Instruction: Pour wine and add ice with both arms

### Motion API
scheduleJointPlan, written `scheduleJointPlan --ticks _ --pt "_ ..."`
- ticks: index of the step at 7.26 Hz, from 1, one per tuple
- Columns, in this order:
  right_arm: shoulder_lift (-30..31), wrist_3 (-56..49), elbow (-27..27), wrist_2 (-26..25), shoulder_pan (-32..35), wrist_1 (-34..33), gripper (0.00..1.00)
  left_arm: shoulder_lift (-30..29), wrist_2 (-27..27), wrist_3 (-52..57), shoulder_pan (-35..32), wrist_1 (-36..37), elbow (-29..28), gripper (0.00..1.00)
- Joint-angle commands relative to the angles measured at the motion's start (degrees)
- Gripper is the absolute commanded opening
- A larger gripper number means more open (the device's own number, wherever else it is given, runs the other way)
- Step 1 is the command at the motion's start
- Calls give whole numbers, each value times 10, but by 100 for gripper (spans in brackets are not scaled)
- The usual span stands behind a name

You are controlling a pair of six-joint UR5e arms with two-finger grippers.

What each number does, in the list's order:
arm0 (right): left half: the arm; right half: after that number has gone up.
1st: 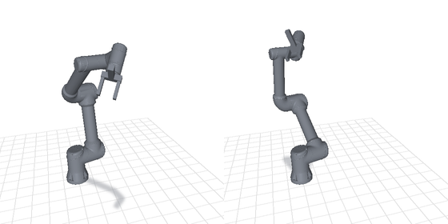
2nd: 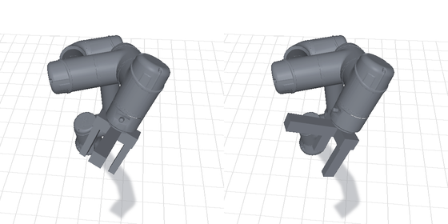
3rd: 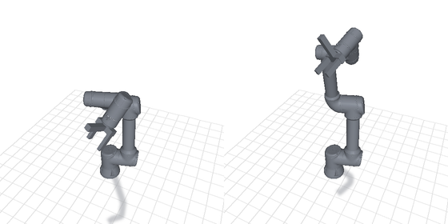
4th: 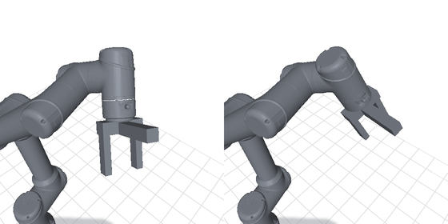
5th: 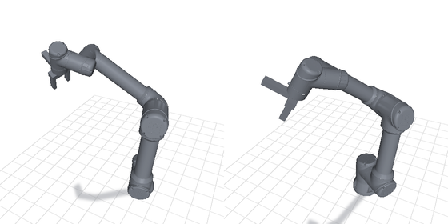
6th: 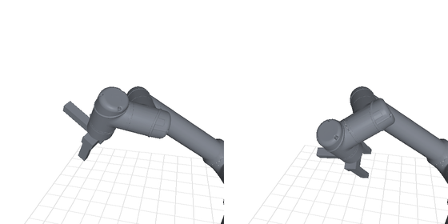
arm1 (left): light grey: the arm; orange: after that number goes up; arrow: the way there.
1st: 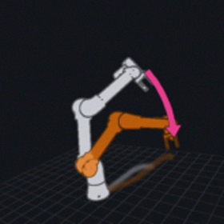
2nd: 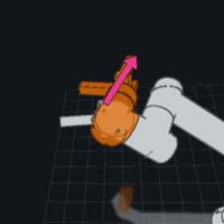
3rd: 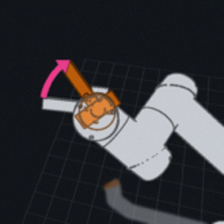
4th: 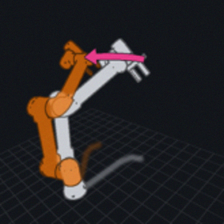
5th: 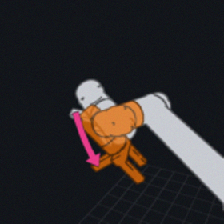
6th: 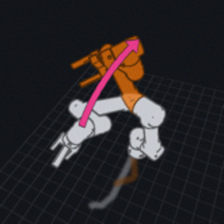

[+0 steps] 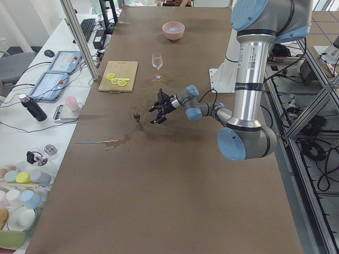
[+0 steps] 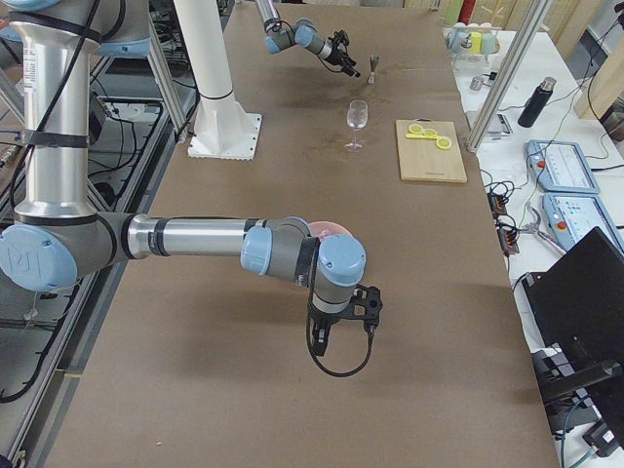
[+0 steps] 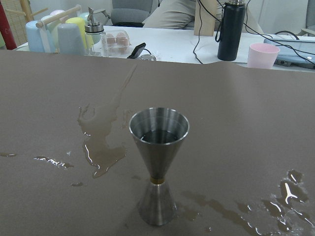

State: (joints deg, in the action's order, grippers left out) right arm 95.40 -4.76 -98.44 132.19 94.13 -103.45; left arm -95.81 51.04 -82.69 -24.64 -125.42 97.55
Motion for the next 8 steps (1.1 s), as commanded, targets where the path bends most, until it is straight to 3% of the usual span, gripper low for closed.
scheduleJointPlan --ticks 1,4,8 --pt "0 0 0 0 0 0 100 -10 -5 0 -1 0 -19 97" --pt "0 0 0 0 0 0 100 -3 -40 1 -9 2 -27 97" --pt "0 0 0 0 0 0 100 -52 -69 0 -28 5 -81 97"
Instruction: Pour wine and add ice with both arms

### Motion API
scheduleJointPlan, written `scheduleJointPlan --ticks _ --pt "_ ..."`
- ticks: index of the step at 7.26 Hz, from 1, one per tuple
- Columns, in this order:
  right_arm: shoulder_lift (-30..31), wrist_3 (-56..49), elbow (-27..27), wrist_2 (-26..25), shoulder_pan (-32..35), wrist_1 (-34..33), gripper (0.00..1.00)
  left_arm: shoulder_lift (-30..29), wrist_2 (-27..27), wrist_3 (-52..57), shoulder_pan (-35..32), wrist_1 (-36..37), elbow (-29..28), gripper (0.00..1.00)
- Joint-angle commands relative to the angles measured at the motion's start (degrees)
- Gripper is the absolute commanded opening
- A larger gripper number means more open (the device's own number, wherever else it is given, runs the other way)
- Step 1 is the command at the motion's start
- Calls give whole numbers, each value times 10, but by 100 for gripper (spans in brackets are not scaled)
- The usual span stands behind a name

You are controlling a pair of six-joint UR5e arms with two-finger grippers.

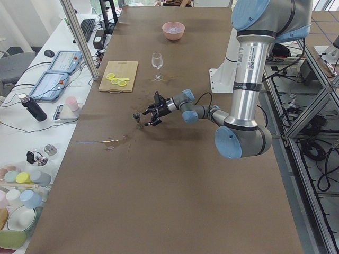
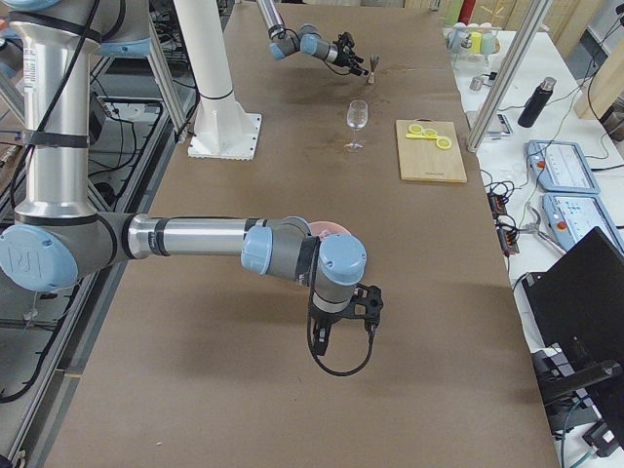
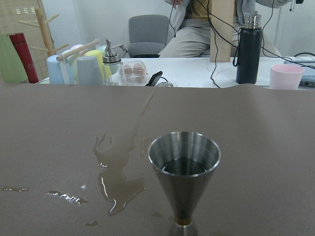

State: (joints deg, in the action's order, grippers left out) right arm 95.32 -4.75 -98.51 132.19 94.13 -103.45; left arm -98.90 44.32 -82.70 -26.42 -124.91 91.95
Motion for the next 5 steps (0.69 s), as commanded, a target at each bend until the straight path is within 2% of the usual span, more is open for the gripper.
scheduleJointPlan --ticks 1,5 --pt "0 0 1 0 0 0 100 -44 -2 0 -21 0 -51 97" --pt "-1 0 2 0 0 0 100 -47 -2 0 -37 0 -72 97"
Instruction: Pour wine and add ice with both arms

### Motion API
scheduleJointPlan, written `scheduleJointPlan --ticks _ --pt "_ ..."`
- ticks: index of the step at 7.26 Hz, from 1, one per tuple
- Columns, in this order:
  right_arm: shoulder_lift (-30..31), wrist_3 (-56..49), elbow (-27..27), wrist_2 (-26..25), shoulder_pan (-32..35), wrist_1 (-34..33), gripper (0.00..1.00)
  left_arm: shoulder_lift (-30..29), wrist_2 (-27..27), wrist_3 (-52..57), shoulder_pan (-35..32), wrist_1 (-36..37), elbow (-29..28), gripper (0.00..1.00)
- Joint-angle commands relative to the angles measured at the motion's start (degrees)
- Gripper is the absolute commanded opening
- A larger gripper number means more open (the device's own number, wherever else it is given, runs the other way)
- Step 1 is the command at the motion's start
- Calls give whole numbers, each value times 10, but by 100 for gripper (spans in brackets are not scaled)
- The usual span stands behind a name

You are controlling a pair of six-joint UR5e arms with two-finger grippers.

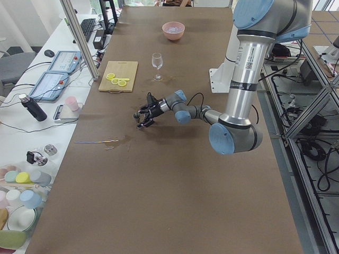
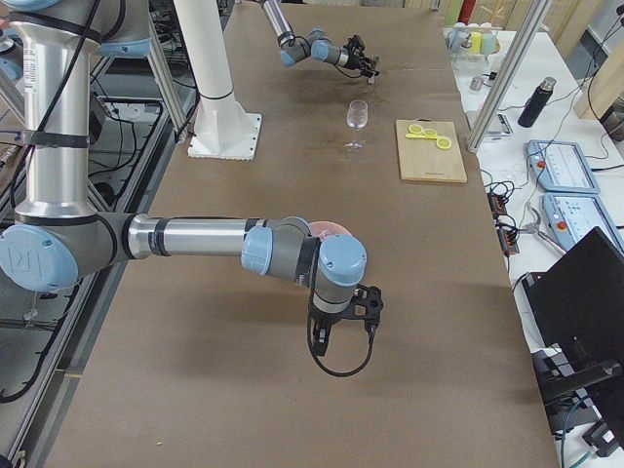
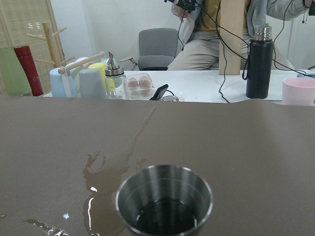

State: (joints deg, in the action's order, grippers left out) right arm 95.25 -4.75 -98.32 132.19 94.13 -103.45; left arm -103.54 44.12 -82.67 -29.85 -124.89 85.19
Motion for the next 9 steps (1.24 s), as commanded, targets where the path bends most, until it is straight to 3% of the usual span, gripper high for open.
scheduleJointPlan --ticks 1,9 --pt "-1 0 1 0 0 0 100 -3 0 -1 -2 0 -6 96" --pt "-1 0 1 0 0 0 100 -17 -17 -62 2 -1 -40 87"
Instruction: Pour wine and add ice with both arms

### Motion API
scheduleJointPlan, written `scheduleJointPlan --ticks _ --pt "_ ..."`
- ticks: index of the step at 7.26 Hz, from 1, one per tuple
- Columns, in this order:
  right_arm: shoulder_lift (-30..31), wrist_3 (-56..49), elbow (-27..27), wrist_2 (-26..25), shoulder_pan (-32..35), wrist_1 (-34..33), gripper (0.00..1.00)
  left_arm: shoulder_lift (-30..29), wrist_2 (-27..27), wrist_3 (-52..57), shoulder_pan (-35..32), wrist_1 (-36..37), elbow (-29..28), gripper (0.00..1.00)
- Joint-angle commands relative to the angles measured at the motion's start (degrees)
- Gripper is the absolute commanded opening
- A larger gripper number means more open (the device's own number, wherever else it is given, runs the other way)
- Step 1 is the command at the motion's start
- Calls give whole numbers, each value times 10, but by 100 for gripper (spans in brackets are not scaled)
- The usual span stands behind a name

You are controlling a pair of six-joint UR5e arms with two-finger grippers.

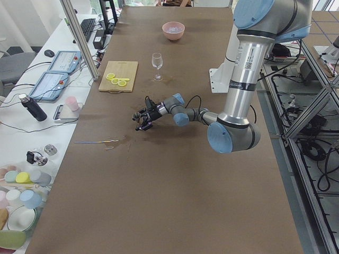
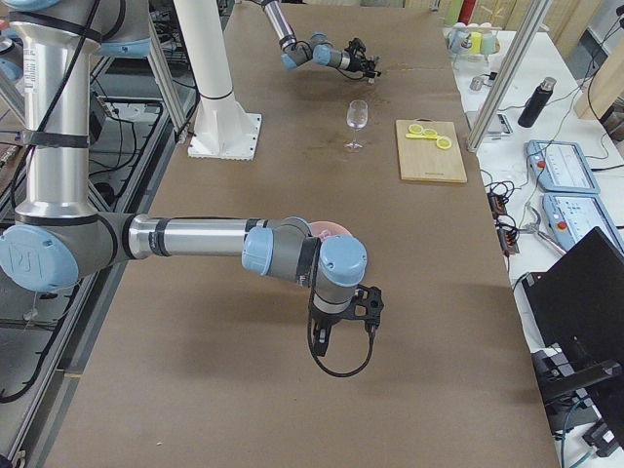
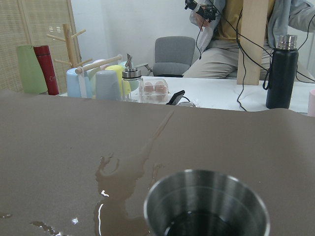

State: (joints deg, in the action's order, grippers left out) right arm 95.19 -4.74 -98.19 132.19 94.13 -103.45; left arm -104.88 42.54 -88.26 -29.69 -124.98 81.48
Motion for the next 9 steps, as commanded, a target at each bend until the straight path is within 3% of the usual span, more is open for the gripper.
scheduleJointPlan --ticks 1,3,4,6,7,9 --pt "0 0 1 0 0 0 100 -4 -1 -6 1 0 -4 87" --pt "0 0 2 0 0 0 100 -7 -1 -6 0 0 -4 70" --pt "0 0 2 0 0 0 100 -7 -1 -6 0 1 -4 54" --pt "0 0 2 0 0 0 100 -6 -1 -3 -1 0 0 7" --pt "0 0 2 0 0 0 100 -5 -1 -3 -3 0 3 0" --pt "0 0 2 0 0 0 100 4 -1 31 -18 0 57 0"
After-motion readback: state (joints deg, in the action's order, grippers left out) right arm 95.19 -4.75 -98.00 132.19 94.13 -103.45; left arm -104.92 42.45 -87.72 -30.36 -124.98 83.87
